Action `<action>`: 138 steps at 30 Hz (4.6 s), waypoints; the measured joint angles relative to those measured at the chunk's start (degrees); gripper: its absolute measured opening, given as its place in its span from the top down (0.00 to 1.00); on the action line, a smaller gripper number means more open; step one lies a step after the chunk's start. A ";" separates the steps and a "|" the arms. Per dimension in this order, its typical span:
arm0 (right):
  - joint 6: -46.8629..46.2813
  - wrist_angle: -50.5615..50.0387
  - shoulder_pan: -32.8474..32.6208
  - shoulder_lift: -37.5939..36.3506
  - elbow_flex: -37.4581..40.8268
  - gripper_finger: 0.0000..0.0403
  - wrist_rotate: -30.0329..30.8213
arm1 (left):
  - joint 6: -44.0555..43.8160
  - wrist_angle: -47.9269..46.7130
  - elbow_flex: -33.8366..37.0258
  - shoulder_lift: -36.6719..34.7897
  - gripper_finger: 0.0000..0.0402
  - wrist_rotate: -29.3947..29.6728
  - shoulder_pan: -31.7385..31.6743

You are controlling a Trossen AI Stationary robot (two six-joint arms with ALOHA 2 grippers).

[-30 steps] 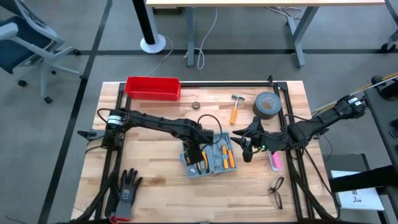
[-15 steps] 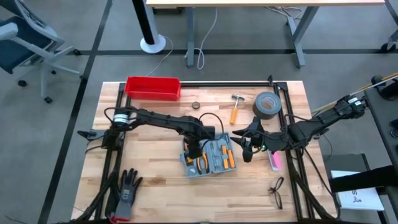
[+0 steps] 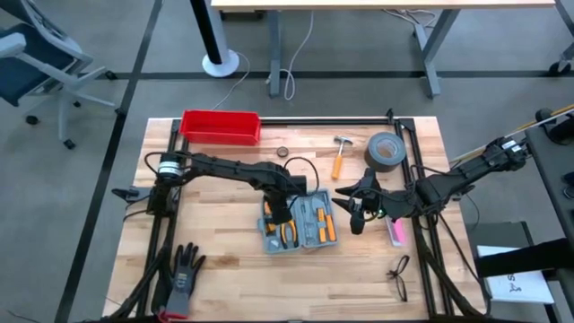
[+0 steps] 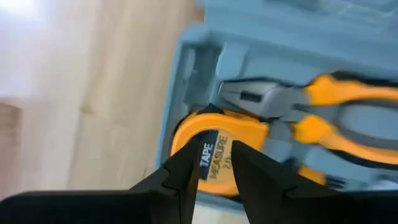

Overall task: Prefit tool cases
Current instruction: Put the tape measure into the gray toolbox, then put the electrical tape into the gray toolbox

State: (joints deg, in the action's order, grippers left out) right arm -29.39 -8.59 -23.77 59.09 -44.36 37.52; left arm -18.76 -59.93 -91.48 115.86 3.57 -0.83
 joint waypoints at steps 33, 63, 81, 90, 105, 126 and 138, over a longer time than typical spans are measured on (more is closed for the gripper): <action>-0.03 0.43 0.00 0.00 0.11 0.72 0.02 | 1.88 12.16 6.23 -4.81 0.77 1.56 -3.39; 0.44 0.54 0.00 0.00 0.11 0.68 0.04 | 9.53 22.87 6.36 -3.55 0.68 -0.53 -23.52; 0.44 1.21 0.01 0.00 0.13 0.68 0.09 | 10.93 25.52 6.13 0.24 0.69 -3.21 -26.04; 0.44 1.71 0.02 0.00 0.13 0.65 0.07 | 11.04 25.89 6.21 0.34 0.69 -3.21 -26.02; 0.49 1.61 0.01 0.00 0.13 0.68 -0.04 | 10.51 26.56 6.19 4.76 0.72 -5.35 -26.13; 0.53 1.65 0.02 0.01 0.13 0.68 -0.07 | 19.71 24.27 3.74 6.57 0.86 -3.45 -25.94; 0.49 1.69 0.01 0.02 0.13 0.65 -0.11 | 18.26 16.95 2.02 5.65 1.00 -4.98 -24.46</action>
State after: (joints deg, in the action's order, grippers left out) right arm -28.91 -6.91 -23.76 59.11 -44.23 37.41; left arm -0.51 -42.98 -89.47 121.51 -1.41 -25.29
